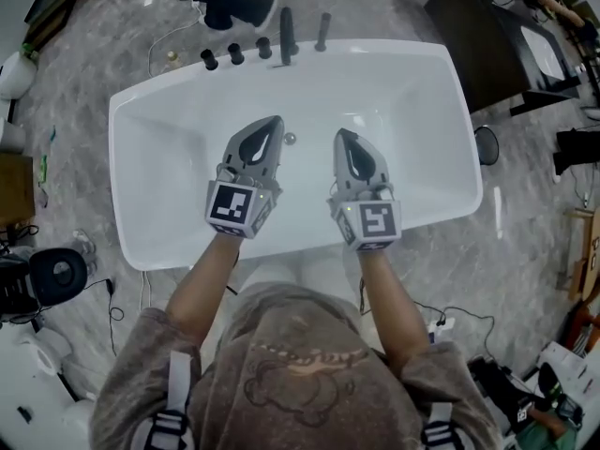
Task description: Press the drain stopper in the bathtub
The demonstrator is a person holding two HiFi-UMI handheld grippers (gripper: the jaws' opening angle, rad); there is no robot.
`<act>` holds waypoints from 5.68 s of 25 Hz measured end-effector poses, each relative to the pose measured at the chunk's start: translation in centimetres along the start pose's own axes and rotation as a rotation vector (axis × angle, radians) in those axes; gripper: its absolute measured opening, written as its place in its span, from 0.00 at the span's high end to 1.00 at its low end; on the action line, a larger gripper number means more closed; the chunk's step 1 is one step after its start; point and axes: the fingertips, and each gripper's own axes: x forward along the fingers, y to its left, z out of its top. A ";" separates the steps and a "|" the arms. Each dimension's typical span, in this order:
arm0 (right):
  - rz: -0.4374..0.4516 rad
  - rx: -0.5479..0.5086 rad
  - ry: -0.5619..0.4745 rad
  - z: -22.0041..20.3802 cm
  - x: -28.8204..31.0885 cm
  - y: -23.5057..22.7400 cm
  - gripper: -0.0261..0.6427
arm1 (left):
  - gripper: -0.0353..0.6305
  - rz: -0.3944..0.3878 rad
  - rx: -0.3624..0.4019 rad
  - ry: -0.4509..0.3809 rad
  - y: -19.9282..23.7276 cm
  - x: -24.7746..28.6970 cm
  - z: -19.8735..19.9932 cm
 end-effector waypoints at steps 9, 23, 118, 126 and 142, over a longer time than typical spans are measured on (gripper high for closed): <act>0.069 -0.027 0.009 -4.8 4.9 -0.7 0.96 | 0.94 -0.009 0.010 -0.003 2.3 3.6 -4.8; 0.068 -0.003 0.030 -16.0 11.0 -4.6 0.96 | 0.94 0.014 0.006 0.047 5.5 8.6 -16.3; 0.185 0.138 0.187 -55.9 19.6 -6.6 0.96 | 0.94 0.255 -0.356 0.961 13.0 16.8 -83.0; 0.199 0.132 0.187 -55.7 19.6 -5.9 0.96 | 0.94 0.247 -0.317 1.012 13.3 17.0 -82.8; 0.177 0.098 0.210 -53.5 18.8 -6.8 0.96 | 0.94 0.289 -0.339 0.989 13.0 15.4 -79.7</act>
